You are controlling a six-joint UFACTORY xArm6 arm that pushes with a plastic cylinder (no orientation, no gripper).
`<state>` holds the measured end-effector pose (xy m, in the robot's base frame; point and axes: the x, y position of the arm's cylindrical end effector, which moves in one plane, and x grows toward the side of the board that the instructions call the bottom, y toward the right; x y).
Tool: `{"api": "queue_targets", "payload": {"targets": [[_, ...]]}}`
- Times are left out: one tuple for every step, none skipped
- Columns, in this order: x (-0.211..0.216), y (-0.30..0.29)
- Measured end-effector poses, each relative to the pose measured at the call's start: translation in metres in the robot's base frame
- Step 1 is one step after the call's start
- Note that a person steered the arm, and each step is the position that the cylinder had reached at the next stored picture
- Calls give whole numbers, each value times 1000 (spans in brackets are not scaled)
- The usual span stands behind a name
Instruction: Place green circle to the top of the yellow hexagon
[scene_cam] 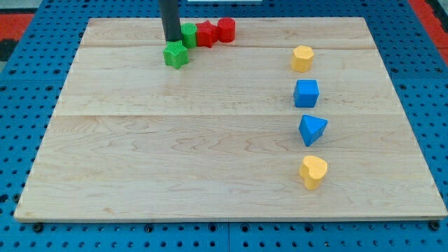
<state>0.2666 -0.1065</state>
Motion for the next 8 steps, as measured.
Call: {"api": "queue_targets", "payload": {"targets": [[-16,-67],[-44,-22],[-17,42],[28,60],[45,72],[64,78],[31,136],[-5,172]]}}
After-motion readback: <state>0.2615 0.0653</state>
